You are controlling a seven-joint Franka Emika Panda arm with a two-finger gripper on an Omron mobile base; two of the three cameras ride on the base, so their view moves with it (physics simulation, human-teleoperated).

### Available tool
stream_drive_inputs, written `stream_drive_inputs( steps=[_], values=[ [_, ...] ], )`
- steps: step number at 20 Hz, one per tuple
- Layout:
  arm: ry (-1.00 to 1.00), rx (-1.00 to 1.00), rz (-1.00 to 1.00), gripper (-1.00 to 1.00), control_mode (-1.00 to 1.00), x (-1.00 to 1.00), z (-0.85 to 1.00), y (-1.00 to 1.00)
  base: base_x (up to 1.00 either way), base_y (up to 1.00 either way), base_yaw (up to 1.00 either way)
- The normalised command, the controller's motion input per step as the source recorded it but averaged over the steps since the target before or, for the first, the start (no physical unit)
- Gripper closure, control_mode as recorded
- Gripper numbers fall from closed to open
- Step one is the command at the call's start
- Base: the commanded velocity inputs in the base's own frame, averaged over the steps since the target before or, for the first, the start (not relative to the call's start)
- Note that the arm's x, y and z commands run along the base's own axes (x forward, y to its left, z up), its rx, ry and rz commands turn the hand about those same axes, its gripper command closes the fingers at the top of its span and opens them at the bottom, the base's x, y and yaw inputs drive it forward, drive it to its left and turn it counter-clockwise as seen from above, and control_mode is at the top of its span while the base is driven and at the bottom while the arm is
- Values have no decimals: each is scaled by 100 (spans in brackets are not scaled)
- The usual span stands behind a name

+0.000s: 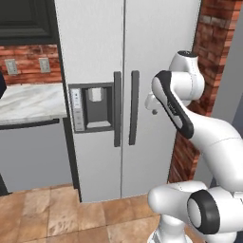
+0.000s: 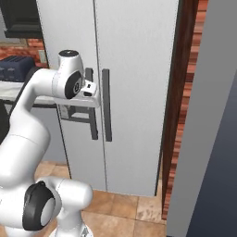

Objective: Retrieve the chicken drumstick from the fridge and place it on the saucepan with marinade on the stove.

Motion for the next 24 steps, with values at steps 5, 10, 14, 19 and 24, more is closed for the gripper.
stream_drive_inputs(
  steps=[5, 10, 14, 19, 24],
  values=[
    [0, 0, 0, -100, 100, 0, 0, 0, 0, 0, 0],
    [0, 0, 0, -100, 100, 0, 0, 0, 0, 0, 0],
    [-5, 0, 1, -100, -100, 0, -4, 0, 0, 0, 0],
    [-34, 0, 12, -100, -100, 5, -26, 0, 0, 0, 0],
    [-54, 0, 14, -100, -100, 25, -18, 0, 0, 0, 0]
  ],
)
